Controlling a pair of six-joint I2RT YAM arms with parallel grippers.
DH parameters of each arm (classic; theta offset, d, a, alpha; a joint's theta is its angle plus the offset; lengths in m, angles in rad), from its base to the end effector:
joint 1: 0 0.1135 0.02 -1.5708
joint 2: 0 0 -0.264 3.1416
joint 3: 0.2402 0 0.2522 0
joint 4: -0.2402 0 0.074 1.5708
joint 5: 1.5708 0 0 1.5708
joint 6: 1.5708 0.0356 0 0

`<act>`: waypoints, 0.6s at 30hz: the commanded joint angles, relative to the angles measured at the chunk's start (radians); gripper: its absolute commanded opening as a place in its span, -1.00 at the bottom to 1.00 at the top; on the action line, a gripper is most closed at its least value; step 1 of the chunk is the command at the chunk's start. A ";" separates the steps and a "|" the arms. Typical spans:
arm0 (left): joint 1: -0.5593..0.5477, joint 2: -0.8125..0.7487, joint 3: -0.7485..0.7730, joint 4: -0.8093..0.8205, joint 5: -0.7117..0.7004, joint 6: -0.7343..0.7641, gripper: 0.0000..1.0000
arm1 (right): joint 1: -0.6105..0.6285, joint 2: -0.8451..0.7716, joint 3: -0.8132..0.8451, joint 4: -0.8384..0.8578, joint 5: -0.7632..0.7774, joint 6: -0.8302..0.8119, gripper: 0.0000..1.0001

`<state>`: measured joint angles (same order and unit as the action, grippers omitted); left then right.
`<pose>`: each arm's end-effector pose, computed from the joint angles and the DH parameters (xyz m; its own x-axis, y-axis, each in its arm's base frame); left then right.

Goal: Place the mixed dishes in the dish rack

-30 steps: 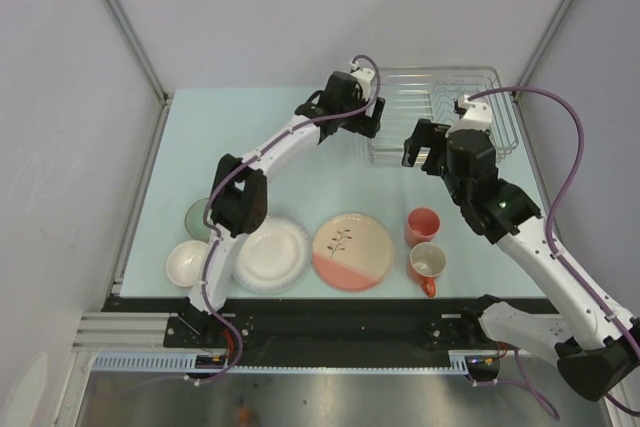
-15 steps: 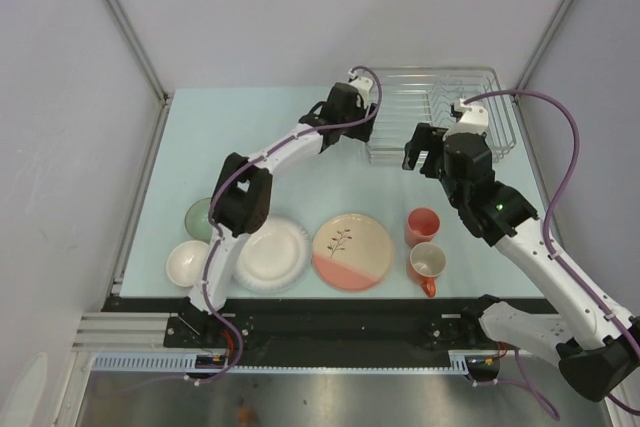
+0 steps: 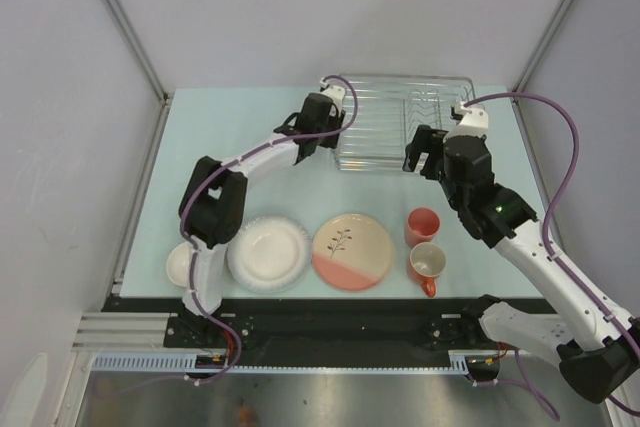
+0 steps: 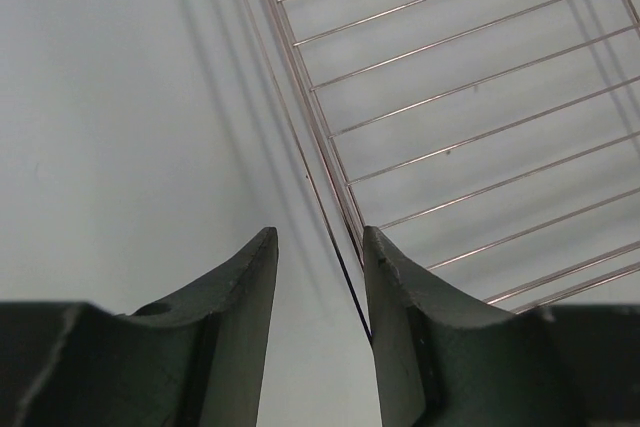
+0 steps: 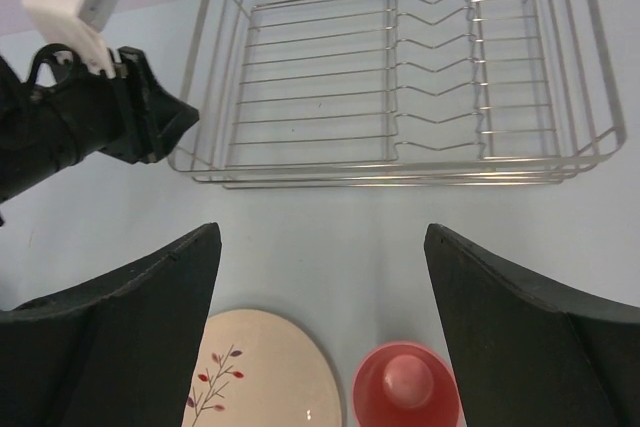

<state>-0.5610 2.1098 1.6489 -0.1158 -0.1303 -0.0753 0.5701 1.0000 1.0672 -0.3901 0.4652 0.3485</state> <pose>0.4201 -0.2585 0.2253 -0.4931 0.2218 -0.8412 0.3993 0.9168 0.0076 0.1922 0.1043 0.3784 -0.2935 0.1744 -0.9399 -0.0255 0.9814 0.1901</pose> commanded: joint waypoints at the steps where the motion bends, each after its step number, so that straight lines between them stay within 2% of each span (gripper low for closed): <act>1: 0.108 -0.143 -0.124 -0.077 -0.032 -0.012 -0.12 | 0.005 -0.029 -0.015 0.022 0.032 0.021 0.78; 7: 0.219 -0.276 -0.276 -0.108 0.055 -0.014 -0.11 | 0.005 -0.023 -0.023 0.033 0.038 0.026 0.82; 15: 0.246 -0.468 -0.475 -0.110 0.122 0.117 -0.16 | 0.005 0.023 -0.035 0.066 -0.002 0.055 0.82; 16: 0.260 -0.479 -0.486 -0.119 0.159 0.127 -0.32 | 0.005 0.029 -0.033 0.068 -0.002 0.056 0.81; 18: 0.274 -0.500 -0.511 -0.131 0.224 0.152 -0.50 | 0.007 0.035 -0.041 0.068 0.003 0.061 0.82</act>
<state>-0.3061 1.6852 1.1797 -0.2264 -0.0261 -0.0051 0.5701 1.0245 1.0325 -0.3683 0.4618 0.3862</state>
